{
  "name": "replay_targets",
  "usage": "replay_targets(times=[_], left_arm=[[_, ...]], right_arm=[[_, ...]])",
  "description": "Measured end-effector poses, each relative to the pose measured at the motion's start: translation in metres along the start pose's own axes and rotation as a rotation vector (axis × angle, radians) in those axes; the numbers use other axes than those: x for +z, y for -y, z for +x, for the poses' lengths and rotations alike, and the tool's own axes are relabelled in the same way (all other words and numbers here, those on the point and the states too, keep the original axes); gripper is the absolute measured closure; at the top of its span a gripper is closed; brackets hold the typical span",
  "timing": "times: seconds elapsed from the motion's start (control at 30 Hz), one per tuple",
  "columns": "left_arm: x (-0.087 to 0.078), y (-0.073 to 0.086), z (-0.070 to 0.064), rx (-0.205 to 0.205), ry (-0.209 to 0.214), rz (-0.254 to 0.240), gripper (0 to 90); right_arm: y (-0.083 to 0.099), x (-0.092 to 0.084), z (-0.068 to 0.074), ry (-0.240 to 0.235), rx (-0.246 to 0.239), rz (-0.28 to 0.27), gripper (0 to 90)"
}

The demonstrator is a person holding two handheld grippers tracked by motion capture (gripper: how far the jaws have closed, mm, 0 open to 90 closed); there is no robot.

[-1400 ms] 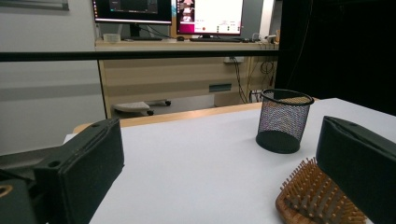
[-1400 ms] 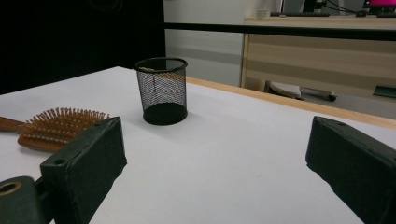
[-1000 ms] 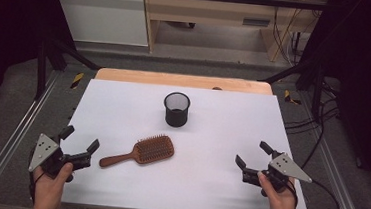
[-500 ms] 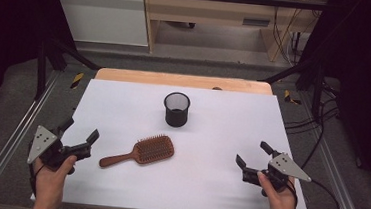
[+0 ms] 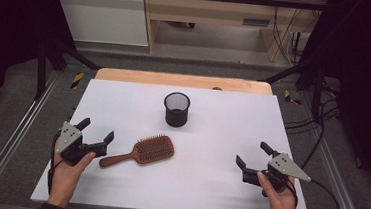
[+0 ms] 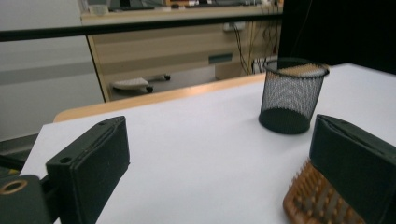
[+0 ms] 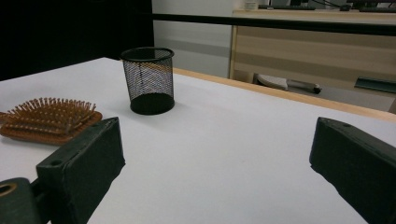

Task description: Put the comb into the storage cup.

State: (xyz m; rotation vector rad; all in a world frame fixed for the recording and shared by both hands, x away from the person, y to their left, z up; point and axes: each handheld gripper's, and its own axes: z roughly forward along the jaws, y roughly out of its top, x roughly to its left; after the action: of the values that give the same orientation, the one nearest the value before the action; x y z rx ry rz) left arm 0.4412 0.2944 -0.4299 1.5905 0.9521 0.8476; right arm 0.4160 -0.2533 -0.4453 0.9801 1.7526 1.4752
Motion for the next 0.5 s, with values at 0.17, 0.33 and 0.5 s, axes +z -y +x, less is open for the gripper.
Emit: replay_targets(times=[0.17,0.33,0.5], left_arm=[[-0.0047,0.0033,0.0058,-0.015,0.009,0.038,11.8],[-0.0063,0.0038,0.0072,-0.024,0.016,0.066,25.2],[-0.0058,0.0049,0.005,-0.012,0.035,0.106,43.0]], right_arm=[[0.0002,0.0006,0.0011,-0.003,-0.005,0.007,3.0],[0.0001,0.0005,0.001,-0.003,-0.005,0.007,3.0],[0.0,0.0002,0.0016,-0.005,-0.007,0.006,3.1]])
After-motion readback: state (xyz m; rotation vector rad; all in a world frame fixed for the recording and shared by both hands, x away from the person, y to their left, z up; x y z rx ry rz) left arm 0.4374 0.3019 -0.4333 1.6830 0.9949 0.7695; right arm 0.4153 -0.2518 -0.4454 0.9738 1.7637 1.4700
